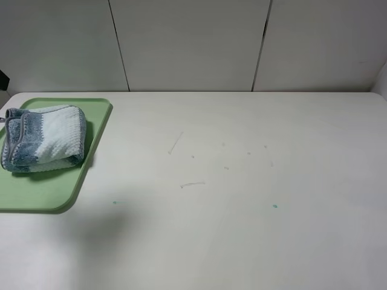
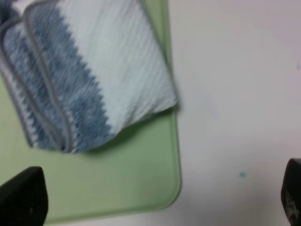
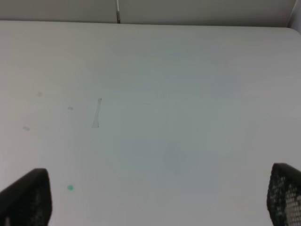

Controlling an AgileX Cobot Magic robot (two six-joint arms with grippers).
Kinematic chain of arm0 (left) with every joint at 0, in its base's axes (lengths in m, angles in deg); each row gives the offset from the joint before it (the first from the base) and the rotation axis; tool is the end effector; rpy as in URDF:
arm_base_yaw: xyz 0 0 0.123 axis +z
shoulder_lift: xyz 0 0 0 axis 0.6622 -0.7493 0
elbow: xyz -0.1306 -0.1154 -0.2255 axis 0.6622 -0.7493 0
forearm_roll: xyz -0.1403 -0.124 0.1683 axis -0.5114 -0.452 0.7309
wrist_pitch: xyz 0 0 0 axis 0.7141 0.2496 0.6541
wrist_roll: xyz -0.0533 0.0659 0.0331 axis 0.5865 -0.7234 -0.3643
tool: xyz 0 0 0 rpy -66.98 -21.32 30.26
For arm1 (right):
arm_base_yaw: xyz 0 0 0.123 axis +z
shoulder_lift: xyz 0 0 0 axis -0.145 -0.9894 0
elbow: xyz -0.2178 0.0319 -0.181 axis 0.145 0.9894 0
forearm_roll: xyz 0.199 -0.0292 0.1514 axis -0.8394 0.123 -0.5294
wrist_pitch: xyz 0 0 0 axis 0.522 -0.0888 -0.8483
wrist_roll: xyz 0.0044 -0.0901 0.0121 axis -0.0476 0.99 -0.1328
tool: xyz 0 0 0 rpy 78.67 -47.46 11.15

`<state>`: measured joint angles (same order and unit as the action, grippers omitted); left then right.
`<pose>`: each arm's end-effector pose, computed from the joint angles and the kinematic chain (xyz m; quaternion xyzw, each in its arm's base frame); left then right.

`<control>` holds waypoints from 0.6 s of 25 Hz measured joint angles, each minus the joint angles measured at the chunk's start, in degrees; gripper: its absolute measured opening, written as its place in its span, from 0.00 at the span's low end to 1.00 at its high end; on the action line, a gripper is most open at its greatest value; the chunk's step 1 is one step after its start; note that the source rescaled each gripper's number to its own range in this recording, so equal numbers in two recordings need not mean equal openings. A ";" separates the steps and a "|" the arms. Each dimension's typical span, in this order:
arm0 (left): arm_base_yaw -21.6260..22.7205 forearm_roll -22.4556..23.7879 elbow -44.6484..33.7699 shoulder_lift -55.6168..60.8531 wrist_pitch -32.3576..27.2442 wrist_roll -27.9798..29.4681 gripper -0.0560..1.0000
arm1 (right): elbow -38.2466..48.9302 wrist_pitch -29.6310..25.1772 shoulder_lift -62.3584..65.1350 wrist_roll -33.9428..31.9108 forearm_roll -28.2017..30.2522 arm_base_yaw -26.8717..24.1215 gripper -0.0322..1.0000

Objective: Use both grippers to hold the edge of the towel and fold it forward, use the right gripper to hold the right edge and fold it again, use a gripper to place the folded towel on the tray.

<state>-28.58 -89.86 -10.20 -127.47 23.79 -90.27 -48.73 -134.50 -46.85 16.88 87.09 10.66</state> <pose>0.2273 0.0310 0.3268 0.0231 0.9500 -0.0435 0.3082 -0.0036 0.0027 0.2806 -0.0173 0.8387 0.0303 0.5435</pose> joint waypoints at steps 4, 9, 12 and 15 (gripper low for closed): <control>-4.19 -0.11 -3.62 6.67 2.05 -0.11 1.00 | 0.00 0.00 0.00 0.00 0.00 0.00 1.00; -8.57 -0.11 -7.54 14.45 3.56 0.01 1.00 | 0.00 0.00 0.00 0.00 0.00 0.00 1.00; -10.66 0.71 -10.39 18.34 4.74 1.02 1.00 | 0.00 0.00 0.00 0.00 0.00 0.00 1.00; -12.70 2.02 -13.34 21.99 5.84 1.69 1.00 | 0.00 0.00 0.00 0.00 0.00 0.00 1.00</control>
<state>-41.28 -87.85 -23.54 -105.47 29.64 -88.58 -48.73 -134.50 -46.85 16.88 87.09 10.66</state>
